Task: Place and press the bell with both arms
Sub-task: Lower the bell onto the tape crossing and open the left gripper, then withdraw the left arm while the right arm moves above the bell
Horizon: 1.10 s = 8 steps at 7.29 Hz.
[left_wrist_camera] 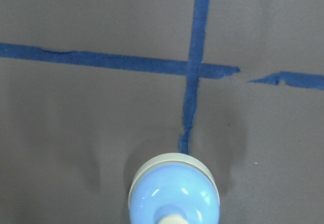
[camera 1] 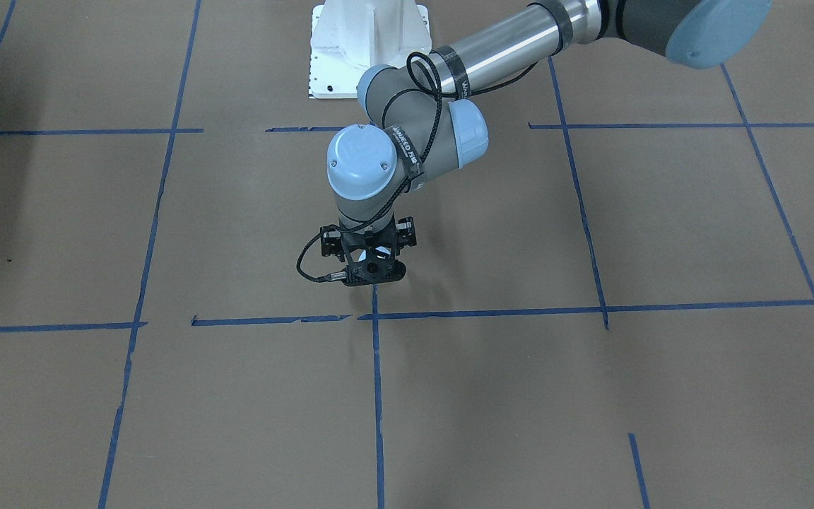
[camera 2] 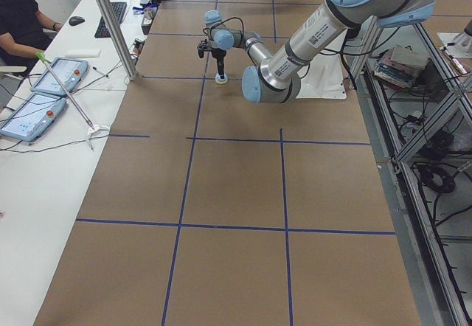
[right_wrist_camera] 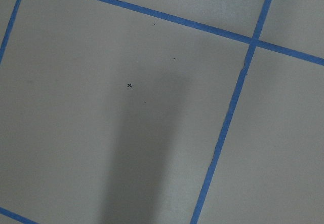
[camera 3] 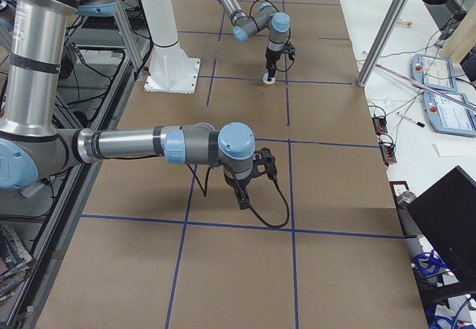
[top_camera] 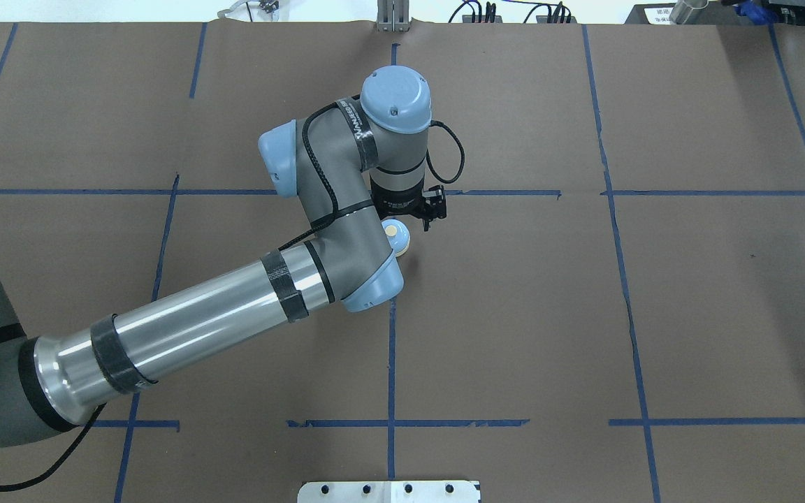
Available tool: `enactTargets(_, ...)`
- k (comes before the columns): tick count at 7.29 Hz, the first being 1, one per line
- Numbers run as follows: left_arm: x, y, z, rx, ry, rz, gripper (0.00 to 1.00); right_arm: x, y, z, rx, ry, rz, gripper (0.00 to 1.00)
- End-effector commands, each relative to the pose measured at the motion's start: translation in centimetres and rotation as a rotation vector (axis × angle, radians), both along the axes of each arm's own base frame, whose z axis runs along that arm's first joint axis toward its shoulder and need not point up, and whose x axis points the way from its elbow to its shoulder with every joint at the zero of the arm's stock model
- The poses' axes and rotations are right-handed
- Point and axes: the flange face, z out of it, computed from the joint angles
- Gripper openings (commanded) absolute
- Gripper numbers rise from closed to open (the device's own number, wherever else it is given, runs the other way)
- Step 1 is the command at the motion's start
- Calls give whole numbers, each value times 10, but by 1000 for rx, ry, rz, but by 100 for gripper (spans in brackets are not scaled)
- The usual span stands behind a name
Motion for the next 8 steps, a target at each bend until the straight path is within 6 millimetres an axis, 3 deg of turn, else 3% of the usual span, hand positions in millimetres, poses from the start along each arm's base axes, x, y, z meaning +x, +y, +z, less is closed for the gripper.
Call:
enactTargets(1,-83,0,-6,53,88,-61,100,-33,-25,-55,-63,-16,79,100)
enactTargets(3,-194,30,45,107,142,-121,100,-104,-70,-141,-109,-57,125,100)
enactTargets(4,-247,45,69,113,156,-151,100,-161,-93,-202,-159,-91,157,100)
enactTargets(5,-298,46,97,141,158,-115,100,-221,-105,-263,-188,-101,205,100)
enactTargets(7,-387,41,165,204,114,-55,100,-333,-90,-343,-207,-106,231,99)
enactTargets(8,-424,54,203,229,73,-31,100,-387,-88,-376,-218,-105,257,97)
